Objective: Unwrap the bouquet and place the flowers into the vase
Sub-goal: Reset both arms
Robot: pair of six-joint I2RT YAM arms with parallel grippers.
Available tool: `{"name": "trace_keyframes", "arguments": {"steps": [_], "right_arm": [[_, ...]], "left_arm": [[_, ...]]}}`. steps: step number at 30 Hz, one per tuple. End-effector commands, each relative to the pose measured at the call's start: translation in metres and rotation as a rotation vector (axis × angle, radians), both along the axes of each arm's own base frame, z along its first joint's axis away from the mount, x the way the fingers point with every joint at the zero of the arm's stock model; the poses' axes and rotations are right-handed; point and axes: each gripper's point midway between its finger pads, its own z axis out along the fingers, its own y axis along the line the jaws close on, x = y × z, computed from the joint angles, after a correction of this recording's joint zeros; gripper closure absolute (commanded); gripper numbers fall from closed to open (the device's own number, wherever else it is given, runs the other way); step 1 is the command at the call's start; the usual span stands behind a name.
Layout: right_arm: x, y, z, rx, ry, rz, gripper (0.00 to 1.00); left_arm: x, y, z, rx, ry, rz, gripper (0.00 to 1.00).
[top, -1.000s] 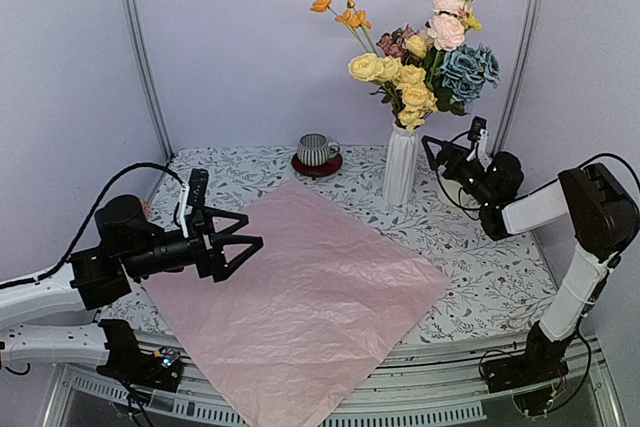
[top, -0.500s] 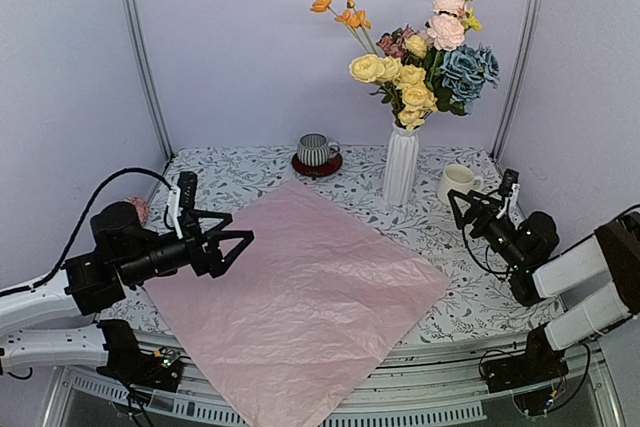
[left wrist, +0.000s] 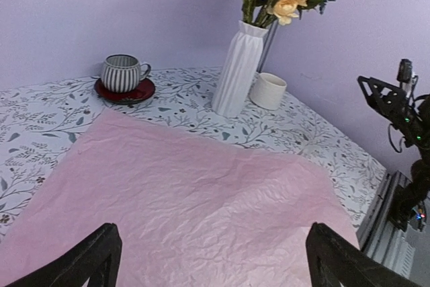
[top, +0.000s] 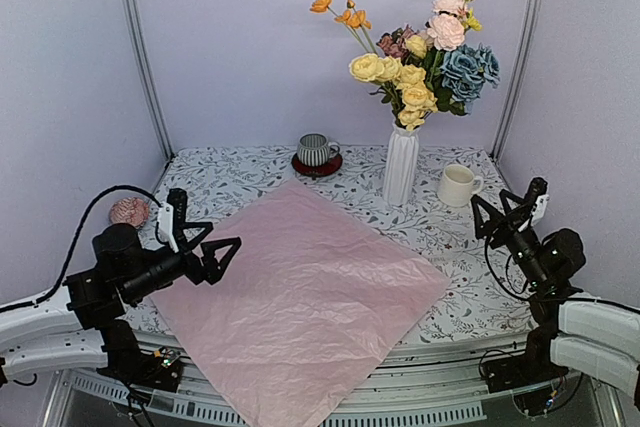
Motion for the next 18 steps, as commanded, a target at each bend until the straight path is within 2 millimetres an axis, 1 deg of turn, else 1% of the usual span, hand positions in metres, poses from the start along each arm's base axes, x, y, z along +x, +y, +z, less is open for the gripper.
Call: {"name": "trace_keyframes", "arguments": {"steps": [1, 2, 3, 4, 5, 6, 7, 9, 10, 12, 13, 14, 15, 16, 18], "right_arm": [[0.006, -0.031, -0.016, -0.114, 0.037, -0.209, 0.01], [0.006, -0.044, -0.013, -0.134, 0.026, -0.290, 0.01], [0.005, -0.050, -0.012, -0.180, 0.011, -0.335, 0.01], [0.005, -0.063, -0.010, -0.202, 0.005, -0.410, 0.01], [0.003, -0.067, -0.007, -0.233, -0.009, -0.441, 0.01], [0.003, -0.067, -0.006, -0.256, -0.021, -0.440, 0.01], [0.003, -0.063, -0.007, -0.315, -0.037, -0.428, 0.01], [0.009, -0.062, -0.013, -0.393, -0.035, -0.422, 0.01], [0.014, -0.061, -0.017, -0.415, -0.026, -0.412, 0.01], [0.022, -0.057, -0.024, -0.438, -0.015, -0.390, 0.01], [0.024, -0.055, -0.026, -0.438, -0.024, -0.382, 0.01], [0.026, -0.056, -0.022, -0.432, -0.057, -0.388, 0.01], [0.030, -0.056, -0.031, -0.439, -0.036, -0.376, 0.01], [0.034, -0.059, -0.027, -0.424, -0.058, -0.386, 0.01], [0.046, -0.064, -0.035, -0.408, -0.037, -0.377, 0.01]], "left_arm": [[0.020, 0.029, 0.007, 0.040, -0.050, 0.167, 0.02], [0.024, 0.036, 0.010, 0.037, -0.061, 0.194, 0.02], [0.031, 0.045, 0.012, 0.040, -0.070, 0.232, 0.02], [0.037, 0.054, 0.012, 0.052, -0.077, 0.270, 0.02], [0.046, 0.065, 0.013, 0.065, -0.080, 0.315, 0.02], [0.054, 0.077, 0.013, 0.075, -0.081, 0.366, 0.02], [0.061, 0.088, 0.015, 0.074, -0.088, 0.418, 0.02], [0.072, 0.107, 0.016, 0.076, -0.104, 0.503, 0.02], [0.075, 0.113, 0.017, 0.085, -0.125, 0.534, 0.02], [0.080, 0.122, 0.025, 0.114, -0.204, 0.583, 0.02], [0.083, 0.126, 0.026, 0.155, -0.235, 0.608, 0.02], [0.086, 0.132, 0.027, 0.192, -0.256, 0.646, 0.02], [0.090, 0.138, 0.026, 0.225, -0.266, 0.681, 0.02], [0.095, 0.144, 0.025, 0.239, -0.262, 0.711, 0.02], [0.104, 0.155, 0.023, 0.238, -0.264, 0.735, 0.02]]}}
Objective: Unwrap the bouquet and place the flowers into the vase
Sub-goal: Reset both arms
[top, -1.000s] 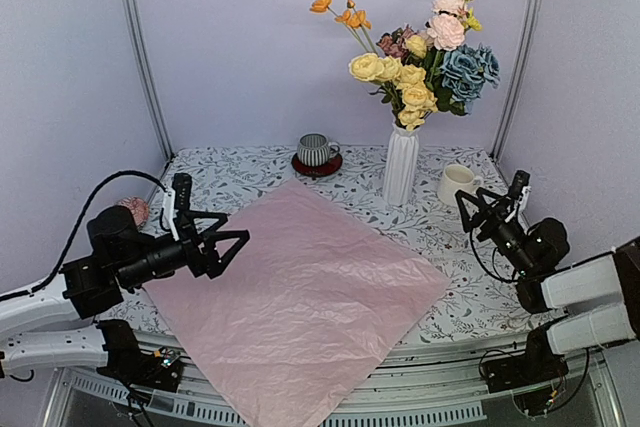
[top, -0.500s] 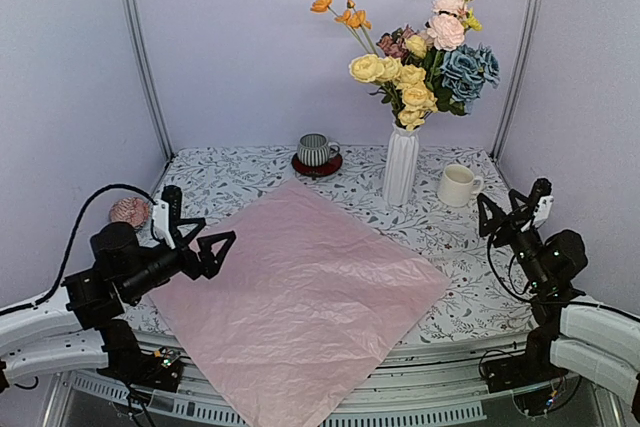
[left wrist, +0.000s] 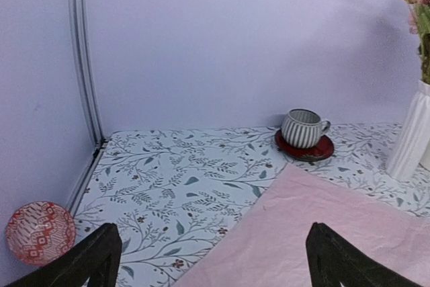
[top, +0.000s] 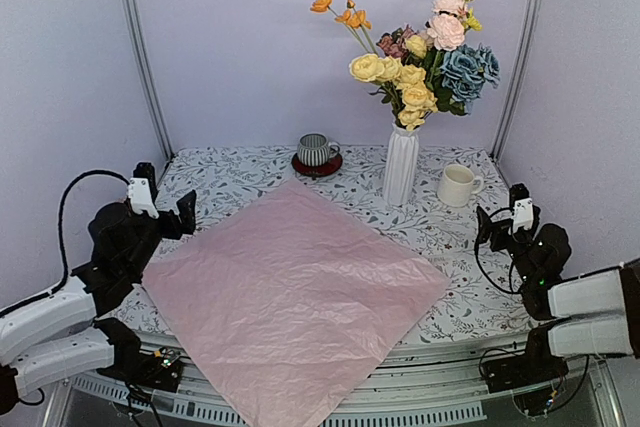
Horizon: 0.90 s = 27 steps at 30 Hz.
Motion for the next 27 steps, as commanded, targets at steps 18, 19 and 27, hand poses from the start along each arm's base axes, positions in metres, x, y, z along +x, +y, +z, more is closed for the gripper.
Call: {"name": "trace_keyframes", "arguments": {"steps": [18, 19, 27], "right_arm": [[0.061, -0.045, -0.021, 0.143, 0.032, -0.116, 0.01], [0.061, -0.044, -0.020, 0.142, 0.031, -0.116, 0.01], [0.061, -0.044, -0.021, 0.142, 0.032, -0.115, 0.01]], "left_arm": [[0.083, 0.072, -0.057, 0.162, -0.010, 0.164, 0.03], [0.085, 0.072, -0.054, 0.183, -0.031, 0.161, 0.04], [0.102, 0.075, -0.070, 0.182, 0.005, 0.105, 0.02]]}}
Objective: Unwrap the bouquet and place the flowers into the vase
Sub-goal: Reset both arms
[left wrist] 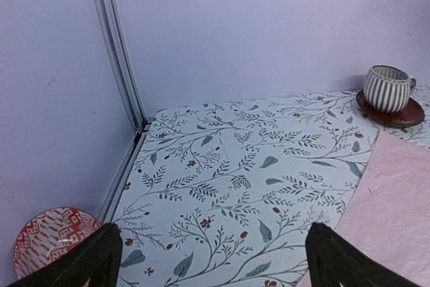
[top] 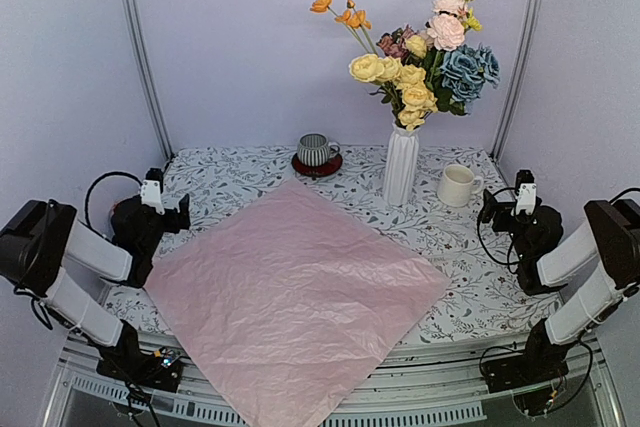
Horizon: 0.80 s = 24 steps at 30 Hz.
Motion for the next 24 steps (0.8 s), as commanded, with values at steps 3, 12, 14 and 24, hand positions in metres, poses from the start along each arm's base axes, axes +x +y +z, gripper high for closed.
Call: {"name": "trace_keyframes", "arguments": {"steps": [3, 12, 14, 24], "right_arm": [[0.002, -0.004, -0.002, 0.009, 0.007, -0.017, 0.01], [0.002, -0.004, -0.002, 0.010, 0.007, -0.016, 0.01], [0.002, -0.004, -0.002, 0.010, 0.008, -0.017, 0.01], [0.002, -0.004, -0.002, 0.008, 0.007, -0.017, 0.01]], "left_arm": [[0.020, 0.003, 0.010, -0.041, -0.014, -0.082, 0.02], [0.004, 0.014, 0.008, -0.072, -0.065, -0.031, 0.02], [0.000, 0.015, 0.013, -0.054, -0.102, -0.007, 0.02], [0.002, 0.010, 0.012, -0.042, -0.089, -0.029, 0.02]]}}
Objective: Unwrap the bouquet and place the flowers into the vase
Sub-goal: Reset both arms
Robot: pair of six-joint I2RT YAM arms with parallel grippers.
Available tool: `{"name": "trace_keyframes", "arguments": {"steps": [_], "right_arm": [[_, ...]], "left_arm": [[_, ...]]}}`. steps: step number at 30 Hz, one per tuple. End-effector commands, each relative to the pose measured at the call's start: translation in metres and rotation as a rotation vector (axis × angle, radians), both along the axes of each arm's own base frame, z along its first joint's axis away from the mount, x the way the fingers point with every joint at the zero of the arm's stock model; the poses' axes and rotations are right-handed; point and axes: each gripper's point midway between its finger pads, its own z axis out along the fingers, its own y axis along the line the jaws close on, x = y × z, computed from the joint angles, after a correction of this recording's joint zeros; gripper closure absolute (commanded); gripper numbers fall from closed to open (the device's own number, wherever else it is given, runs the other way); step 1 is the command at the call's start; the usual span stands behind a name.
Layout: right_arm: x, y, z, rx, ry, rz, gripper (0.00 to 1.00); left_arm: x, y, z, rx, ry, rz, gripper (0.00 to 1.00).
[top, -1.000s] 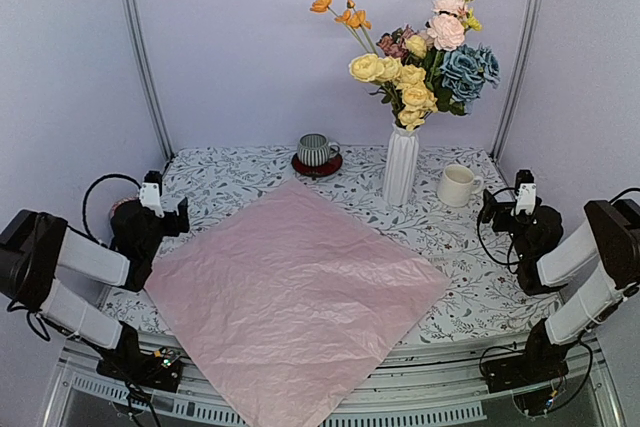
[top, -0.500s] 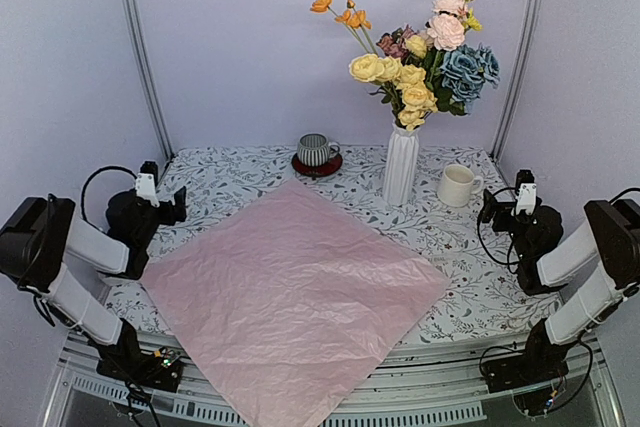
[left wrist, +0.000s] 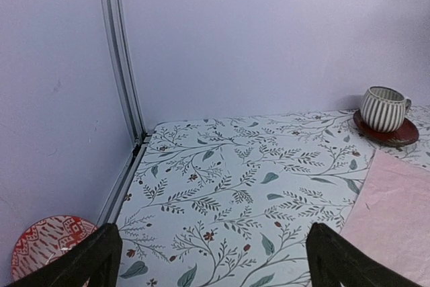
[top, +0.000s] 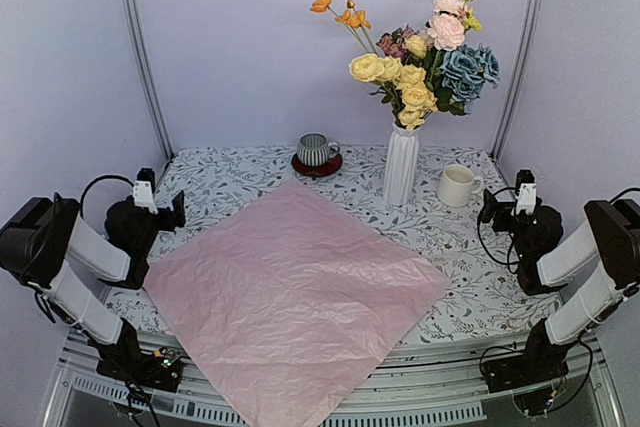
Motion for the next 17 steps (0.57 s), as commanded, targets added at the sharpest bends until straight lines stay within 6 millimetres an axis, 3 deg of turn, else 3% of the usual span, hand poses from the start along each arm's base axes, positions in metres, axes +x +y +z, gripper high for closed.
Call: {"name": "trace_keyframes", "arguments": {"steps": [1, 17], "right_arm": [[0.0021, -0.0036, -0.0024, 0.005, 0.008, -0.015, 0.01], [0.0029, -0.0024, -0.0024, 0.010, 0.010, -0.002, 0.01]], "left_arm": [[-0.0008, 0.0003, 0.0049, 0.006, -0.026, 0.006, 0.02], [-0.0008, 0.0004, 0.0049, 0.006, -0.026, 0.007, 0.02]]}}
